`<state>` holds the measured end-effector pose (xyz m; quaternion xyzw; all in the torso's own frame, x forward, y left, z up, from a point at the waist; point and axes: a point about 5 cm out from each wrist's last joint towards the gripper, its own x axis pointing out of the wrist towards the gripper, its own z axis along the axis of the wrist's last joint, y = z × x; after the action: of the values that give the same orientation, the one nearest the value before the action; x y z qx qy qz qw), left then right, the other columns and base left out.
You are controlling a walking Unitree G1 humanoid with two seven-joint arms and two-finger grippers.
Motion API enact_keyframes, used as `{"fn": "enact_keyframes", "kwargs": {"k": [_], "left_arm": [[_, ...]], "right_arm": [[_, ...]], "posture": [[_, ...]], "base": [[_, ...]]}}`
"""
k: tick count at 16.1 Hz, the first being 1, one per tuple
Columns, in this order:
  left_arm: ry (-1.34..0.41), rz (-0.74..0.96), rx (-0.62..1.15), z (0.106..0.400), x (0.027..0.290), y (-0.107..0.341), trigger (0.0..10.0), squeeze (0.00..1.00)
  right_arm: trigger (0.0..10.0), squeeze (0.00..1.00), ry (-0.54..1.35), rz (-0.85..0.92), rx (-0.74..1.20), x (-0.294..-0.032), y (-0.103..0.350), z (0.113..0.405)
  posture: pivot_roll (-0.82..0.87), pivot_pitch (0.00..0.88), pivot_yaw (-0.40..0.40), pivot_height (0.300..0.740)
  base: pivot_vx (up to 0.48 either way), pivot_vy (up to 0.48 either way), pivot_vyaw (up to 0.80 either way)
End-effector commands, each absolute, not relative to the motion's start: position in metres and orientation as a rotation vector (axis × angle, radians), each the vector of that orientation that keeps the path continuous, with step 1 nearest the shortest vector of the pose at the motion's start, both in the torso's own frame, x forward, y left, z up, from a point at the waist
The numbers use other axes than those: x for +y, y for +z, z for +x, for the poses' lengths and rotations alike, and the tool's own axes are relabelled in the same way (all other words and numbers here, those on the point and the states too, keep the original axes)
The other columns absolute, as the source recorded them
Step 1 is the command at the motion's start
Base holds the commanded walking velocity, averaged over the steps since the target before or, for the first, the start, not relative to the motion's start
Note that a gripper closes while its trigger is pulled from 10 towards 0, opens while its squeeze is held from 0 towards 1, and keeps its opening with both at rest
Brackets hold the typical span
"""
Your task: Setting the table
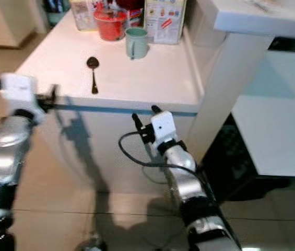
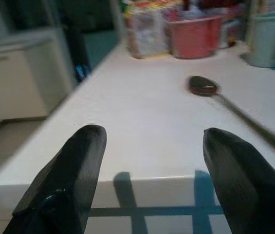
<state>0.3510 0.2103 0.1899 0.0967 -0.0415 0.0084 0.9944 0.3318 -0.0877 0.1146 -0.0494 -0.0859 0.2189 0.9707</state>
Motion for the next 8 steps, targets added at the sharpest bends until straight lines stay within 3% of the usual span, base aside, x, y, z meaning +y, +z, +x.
{"fn": "enact_keyframes", "kwargs": {"k": [1,8], "left_arm": [[-0.015,0.194,-0.103,0.357,0.203,0.194,10.0,0.00],[-0.070,0.134,-0.199,0.377,0.182,0.209,10.0,0.00]], "right_arm": [[10.0,0.00,0.393,-0.097,-0.167,-0.096,0.117,0.337],[10.0,0.00,0.360,-0.173,-0.203,-0.106,0.112,0.335]], "posture": [[0.10,0.076,0.022,0.740],[0.04,0.000,0.028,0.740]], "base": [[0.000,0.000,0.00],[0.000,0.000,0.00]]}}
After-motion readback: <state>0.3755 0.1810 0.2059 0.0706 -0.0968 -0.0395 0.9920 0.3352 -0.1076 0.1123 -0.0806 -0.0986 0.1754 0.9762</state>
